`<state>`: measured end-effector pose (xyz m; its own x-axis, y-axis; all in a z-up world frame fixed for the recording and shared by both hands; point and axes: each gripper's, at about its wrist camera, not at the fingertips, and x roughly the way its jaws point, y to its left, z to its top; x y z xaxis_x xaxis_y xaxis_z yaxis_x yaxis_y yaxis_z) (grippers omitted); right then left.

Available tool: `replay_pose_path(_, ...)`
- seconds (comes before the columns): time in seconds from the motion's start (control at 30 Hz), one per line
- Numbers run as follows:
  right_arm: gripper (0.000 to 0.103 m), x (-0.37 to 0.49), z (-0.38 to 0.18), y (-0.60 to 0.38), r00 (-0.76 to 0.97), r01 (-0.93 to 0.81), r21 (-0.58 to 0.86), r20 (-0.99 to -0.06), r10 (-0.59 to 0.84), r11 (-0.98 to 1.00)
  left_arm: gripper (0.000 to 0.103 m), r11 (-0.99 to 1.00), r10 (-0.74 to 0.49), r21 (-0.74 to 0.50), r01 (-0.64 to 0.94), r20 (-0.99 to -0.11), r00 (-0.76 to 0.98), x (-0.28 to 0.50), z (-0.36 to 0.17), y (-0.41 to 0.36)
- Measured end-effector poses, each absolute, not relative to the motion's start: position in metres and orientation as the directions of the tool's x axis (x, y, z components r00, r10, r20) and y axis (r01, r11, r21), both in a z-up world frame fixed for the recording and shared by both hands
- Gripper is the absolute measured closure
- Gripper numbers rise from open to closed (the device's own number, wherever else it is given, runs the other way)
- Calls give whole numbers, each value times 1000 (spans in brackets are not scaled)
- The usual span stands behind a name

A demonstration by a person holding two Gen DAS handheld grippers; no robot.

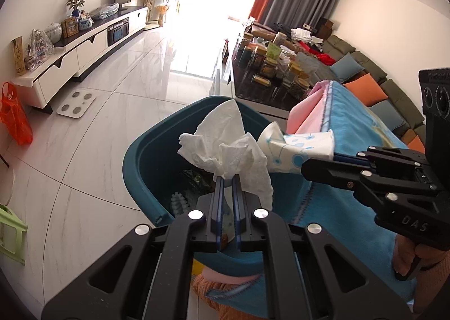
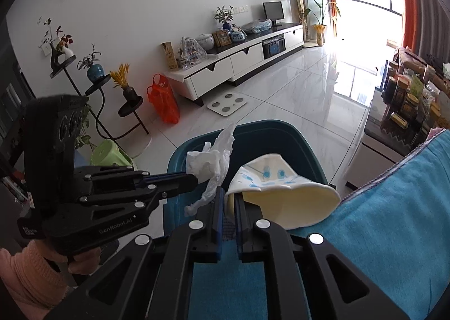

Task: Collect trash
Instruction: 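Open the left tool into the bin while the right tool releases the cup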

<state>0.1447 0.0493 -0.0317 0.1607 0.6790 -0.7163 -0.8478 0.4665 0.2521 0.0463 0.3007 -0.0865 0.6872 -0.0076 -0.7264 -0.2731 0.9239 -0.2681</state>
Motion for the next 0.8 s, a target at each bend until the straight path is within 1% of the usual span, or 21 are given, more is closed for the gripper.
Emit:
replay_pose_path(0.03,93,148,-32,52,158,-842,262,-716,680,472,95,923,-8,-269,-276,-730,684,49,-89,302)
replay_pose_path(0.07,86,151,-33,53,159,-834,271,-716,680,480,95,921,-4,-267,-284,-734,679,52,-92,303)
replay_pose_path(0.1,82,153,-33,53,161,-828,278,-713,682,486,95,920,-1,-265,-288,-737,675,54,-94,304)
replay_pose_path(0.17,80,156,-33,54,160,-819,291,-712,684,495,89,918,-6,-270,-292,-744,668,61,-99,305)
replay_pose_path(0.2,75,157,-34,54,163,-812,297,-711,684,502,85,915,-3,-271,-300,-746,665,63,-102,306)
replay_pose_path(0.23,75,157,-34,53,165,-807,303,-709,686,507,83,913,1,-270,-307,-749,662,65,-106,308)
replay_pose_path(0.37,75,157,-34,37,167,-790,327,-699,695,519,83,910,16,-266,-317,-743,669,65,-108,307)
replay_pose_path(0.4,75,157,-33,31,164,-786,338,-694,701,518,80,912,21,-264,-314,-735,678,63,-106,306)
replay_pose_path(0.43,75,156,-31,25,167,-784,343,-686,708,517,75,914,26,-261,-310,-725,688,60,-103,302)
replay_pose_path(0.47,74,152,-27,16,173,-784,347,-674,718,515,73,917,32,-258,-303,-711,703,56,-98,299)
replay_pose_path(0.53,69,148,-22,-4,180,-785,358,-647,740,505,64,929,44,-244,-278,-674,737,46,-85,288)
replay_pose_path(0.57,66,144,-17,-16,189,-785,362,-633,751,502,62,934,42,-241,-262,-657,753,42,-79,285)
replay_pose_path(0.6,65,142,-14,-27,198,-785,363,-619,760,501,59,940,37,-238,-243,-638,769,37,-73,279)
replay_pose_path(0.67,62,134,-7,-53,228,-779,367,-590,775,508,53,955,11,-230,-185,-598,801,29,-60,262)
replay_pose_path(0.73,59,123,-1,-82,276,-767,355,-570,774,535,46,966,-24,-225,-128,-571,820,23,-51,245)
replay_pose_path(0.8,58,111,2,-116,328,-744,348,-554,765,571,45,973,-79,-224,-56,-549,832,20,-44,221)
